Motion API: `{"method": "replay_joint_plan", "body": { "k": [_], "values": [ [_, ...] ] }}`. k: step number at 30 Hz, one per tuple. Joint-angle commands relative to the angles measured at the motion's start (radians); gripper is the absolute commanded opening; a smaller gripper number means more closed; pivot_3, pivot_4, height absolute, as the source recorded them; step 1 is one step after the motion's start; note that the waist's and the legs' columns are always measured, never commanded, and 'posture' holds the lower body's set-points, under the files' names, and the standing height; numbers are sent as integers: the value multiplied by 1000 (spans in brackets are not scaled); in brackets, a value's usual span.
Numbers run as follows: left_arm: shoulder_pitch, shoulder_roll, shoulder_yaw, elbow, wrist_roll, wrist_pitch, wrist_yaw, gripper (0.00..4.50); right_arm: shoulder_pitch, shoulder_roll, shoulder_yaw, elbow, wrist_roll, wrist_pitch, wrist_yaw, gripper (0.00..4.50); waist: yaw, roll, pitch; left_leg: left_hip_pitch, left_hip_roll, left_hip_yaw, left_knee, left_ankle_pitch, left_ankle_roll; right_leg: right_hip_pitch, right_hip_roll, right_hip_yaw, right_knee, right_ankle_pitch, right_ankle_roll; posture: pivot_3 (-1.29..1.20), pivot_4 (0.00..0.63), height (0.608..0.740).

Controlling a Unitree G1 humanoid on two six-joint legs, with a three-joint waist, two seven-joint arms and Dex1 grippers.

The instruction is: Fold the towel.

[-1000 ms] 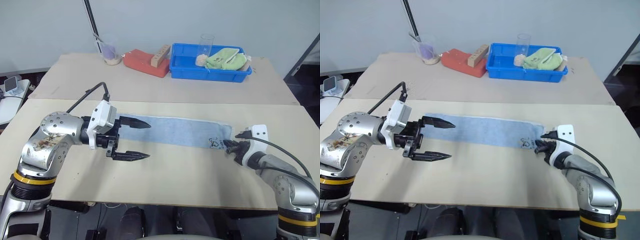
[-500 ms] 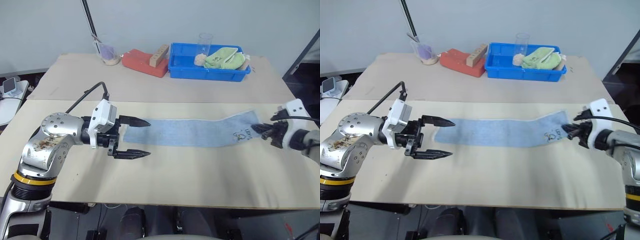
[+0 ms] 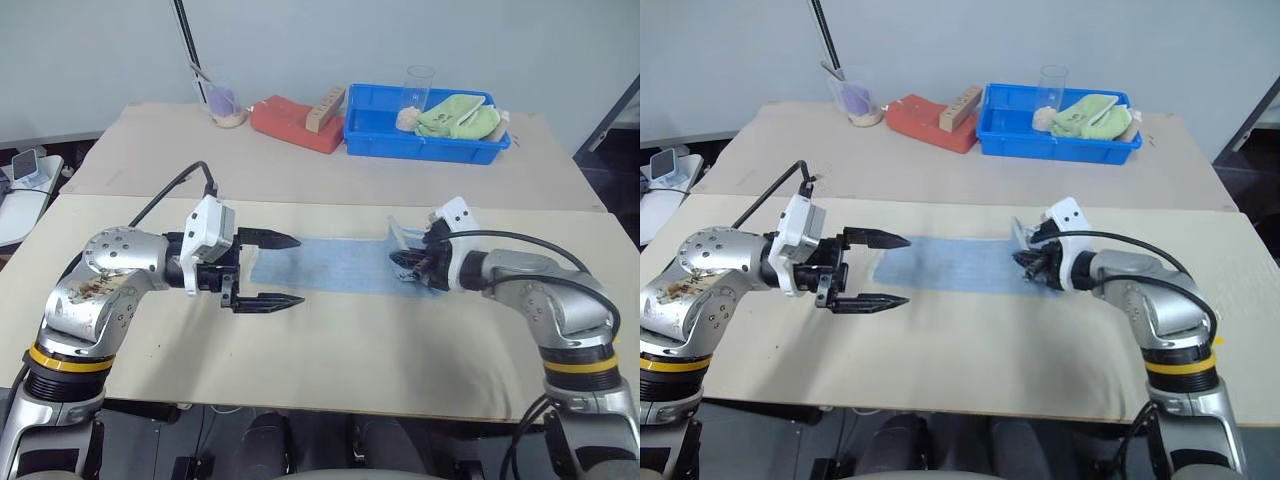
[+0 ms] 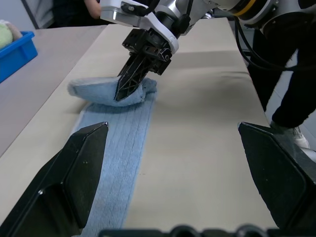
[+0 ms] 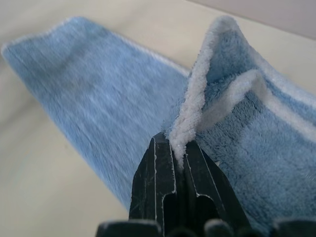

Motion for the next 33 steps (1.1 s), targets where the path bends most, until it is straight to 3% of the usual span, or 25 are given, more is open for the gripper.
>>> {"method": "replay_joint_plan", "body": {
  "k": [1,9,14,18,24,33],
  "values": [
    [8,7,26,-38,-11,-1,21,4500,-17,26,4,-23,10,20,-20,16,0,0,0,0,0,0,0,0,0,0,0,0,0,0,0,0,150,656],
    [32,8,34,-25,-3,21,70,4500,-18,79,20,-60,25,46,-32,2759,-2,0,0,0,0,0,0,0,0,0,1,0,0,0,0,0,150,656],
    [75,-23,54,10,62,0,182,4500,-26,52,42,-124,46,43,19,4473,-4,0,0,0,0,-1,-1,0,0,0,1,0,0,0,0,0,150,656],
    [210,-76,129,-54,63,73,363,4500,-22,-80,134,-170,-60,-132,111,4473,-5,1,0,1,1,-1,-2,0,0,0,0,0,0,0,0,0,150,656],
    [372,-312,258,-143,7,206,726,4500,-40,-111,142,-138,-95,-243,172,4473,-3,-1,0,1,1,-2,-1,0,0,1,-1,0,0,0,1,0,150,656],
    [361,-562,267,-158,-6,446,1109,4500,-90,-147,169,-90,-120,-339,308,4473,1,-1,1,0,0,-3,0,0,0,2,-2,0,-1,1,2,0,150,656]
  ]
}}
